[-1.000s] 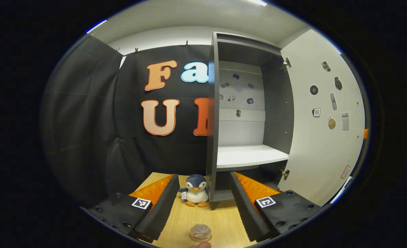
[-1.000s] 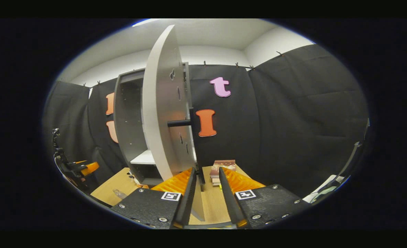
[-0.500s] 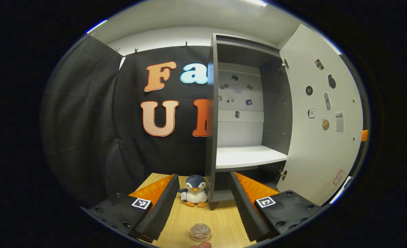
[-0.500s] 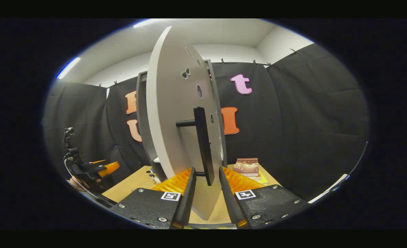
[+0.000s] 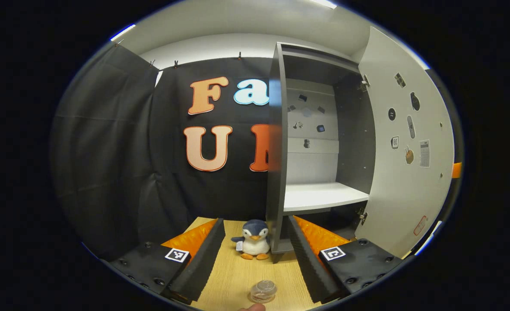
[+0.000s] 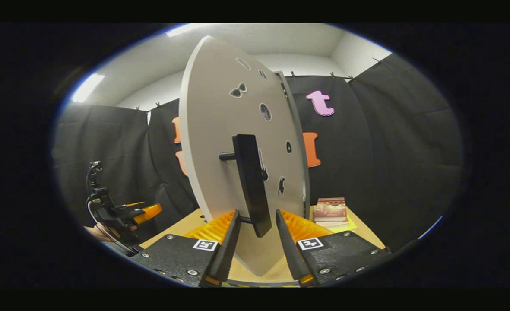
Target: Open the cabinet door with the right hand, grasp the bottle in the cabinet with the left hand and place it on the coaster, then close the cabinet door with the right hand.
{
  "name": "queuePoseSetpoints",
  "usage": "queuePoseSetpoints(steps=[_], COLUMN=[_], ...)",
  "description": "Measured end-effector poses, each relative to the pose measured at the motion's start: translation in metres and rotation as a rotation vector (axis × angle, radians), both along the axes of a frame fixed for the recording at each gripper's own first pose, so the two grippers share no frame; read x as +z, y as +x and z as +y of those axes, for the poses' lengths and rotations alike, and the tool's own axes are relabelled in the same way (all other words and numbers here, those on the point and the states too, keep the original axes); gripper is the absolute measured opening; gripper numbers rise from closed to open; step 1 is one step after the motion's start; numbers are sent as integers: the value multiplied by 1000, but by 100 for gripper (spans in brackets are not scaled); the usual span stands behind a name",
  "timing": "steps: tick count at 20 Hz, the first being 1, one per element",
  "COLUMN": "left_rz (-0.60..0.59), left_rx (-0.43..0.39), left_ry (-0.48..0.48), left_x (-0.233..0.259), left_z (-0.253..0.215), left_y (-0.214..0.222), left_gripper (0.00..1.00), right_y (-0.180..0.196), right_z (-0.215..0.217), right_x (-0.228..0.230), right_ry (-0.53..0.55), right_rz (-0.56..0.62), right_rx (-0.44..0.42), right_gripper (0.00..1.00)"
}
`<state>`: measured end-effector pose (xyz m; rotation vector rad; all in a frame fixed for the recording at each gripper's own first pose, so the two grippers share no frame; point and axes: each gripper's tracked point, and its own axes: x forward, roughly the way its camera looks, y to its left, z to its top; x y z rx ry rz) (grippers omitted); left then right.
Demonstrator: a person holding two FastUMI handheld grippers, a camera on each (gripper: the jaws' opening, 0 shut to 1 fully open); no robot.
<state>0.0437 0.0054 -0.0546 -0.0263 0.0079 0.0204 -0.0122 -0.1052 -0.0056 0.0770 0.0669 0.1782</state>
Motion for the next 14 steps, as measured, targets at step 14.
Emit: queuePoseSetpoints(steps=[14], left_rz=[-18], left_rx=[54], left_ry=[-24], left_x=[6], left_z=[63], left_y=[18], left_gripper=[95], right_y=[77], right_z=[92], right_x=[-13], right_ry=[1], right_rz=[-22], right_rx=[130], right_gripper=[74])
